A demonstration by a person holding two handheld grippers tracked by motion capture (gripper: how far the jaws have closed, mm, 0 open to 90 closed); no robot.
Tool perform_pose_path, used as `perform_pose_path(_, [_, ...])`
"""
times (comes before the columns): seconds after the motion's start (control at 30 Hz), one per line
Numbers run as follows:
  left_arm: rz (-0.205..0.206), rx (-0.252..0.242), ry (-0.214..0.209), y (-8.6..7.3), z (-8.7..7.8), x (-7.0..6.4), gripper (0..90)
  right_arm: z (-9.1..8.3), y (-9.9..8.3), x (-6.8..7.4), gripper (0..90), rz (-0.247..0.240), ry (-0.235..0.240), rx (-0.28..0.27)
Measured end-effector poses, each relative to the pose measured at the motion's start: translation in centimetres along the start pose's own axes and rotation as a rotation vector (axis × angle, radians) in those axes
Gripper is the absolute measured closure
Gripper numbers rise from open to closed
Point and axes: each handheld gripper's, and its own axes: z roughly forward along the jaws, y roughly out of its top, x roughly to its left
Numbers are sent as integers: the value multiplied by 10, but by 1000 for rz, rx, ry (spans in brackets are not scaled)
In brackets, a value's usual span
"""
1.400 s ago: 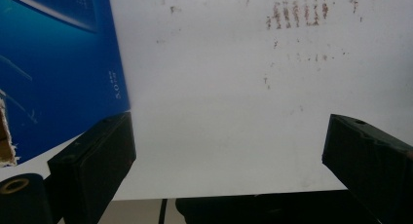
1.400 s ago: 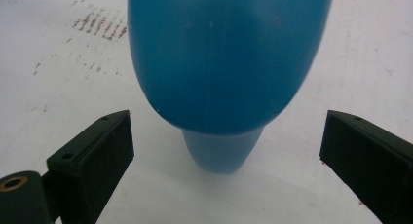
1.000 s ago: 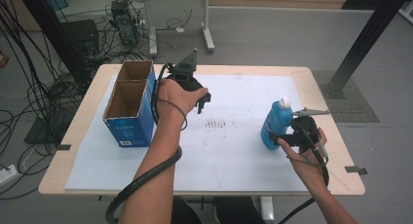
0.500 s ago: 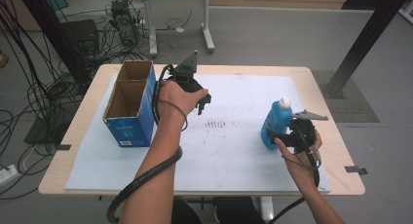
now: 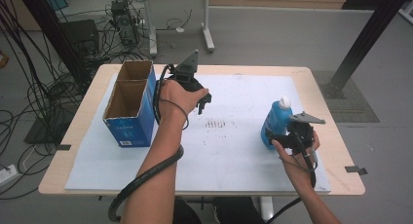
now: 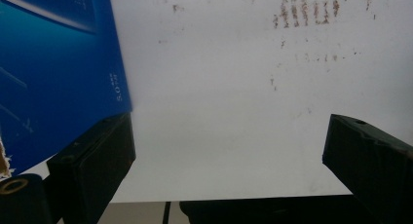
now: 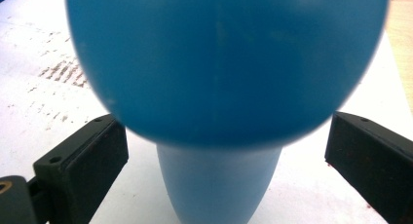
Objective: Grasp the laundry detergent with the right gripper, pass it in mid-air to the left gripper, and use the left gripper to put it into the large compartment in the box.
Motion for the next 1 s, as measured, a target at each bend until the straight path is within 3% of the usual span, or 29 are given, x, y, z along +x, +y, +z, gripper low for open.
perform_pose_path(1.0, [12, -6, 5, 3, -2, -7, 54, 2, 1, 4, 18, -19, -1, -12])
